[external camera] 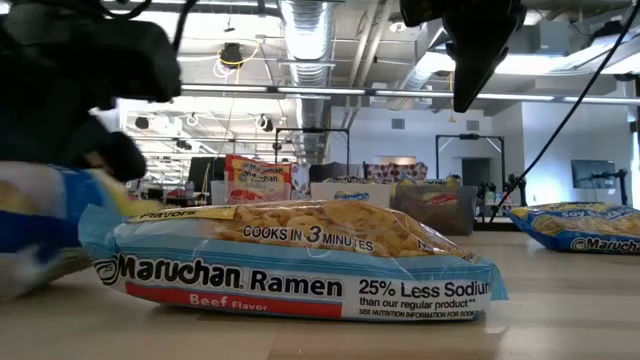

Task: Sort Maruchan noodles
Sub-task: Put the blue noodle pack into the white bin

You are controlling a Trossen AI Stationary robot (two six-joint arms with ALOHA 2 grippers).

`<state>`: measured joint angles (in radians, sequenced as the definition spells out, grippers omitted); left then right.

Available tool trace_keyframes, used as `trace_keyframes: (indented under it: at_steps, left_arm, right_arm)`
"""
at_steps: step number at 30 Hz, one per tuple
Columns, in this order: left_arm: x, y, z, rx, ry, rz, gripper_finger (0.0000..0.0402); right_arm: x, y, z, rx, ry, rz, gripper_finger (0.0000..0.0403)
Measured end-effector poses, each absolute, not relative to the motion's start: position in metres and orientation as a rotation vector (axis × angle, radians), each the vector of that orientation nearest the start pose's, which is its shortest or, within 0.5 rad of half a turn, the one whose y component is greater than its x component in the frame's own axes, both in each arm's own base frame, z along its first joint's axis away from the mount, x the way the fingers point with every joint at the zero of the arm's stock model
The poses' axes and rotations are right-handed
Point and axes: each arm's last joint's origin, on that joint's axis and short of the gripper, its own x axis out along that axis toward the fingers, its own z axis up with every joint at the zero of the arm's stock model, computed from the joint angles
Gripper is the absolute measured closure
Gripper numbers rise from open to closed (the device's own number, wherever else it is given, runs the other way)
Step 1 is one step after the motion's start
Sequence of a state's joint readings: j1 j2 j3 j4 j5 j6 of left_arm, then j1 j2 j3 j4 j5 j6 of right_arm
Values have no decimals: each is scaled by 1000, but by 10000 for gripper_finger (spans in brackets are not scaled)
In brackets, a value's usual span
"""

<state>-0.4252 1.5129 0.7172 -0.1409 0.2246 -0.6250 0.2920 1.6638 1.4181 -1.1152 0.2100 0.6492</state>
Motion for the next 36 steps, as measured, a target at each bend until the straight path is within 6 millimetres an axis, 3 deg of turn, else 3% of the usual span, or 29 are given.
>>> trace_keyframes:
  at_steps: [12, 17, 30, 36]
  left_arm:
    - [246, -72, 197, -411, 1084, -105, 401]
    - [245, -65, 202, -384, 1050, -91, 401]
    - [248, -39, 209, -319, 980, -7, 401]
    - [250, -28, 210, -292, 966, 9, 401]
  right_arm:
    - [310, 69, 271, 203, 1266, -364, 269]
    - [312, 66, 271, 196, 1260, -350, 269]
    - [335, 63, 279, 136, 1093, -34, 269]
    - [345, 62, 284, 76, 982, -23, 261]
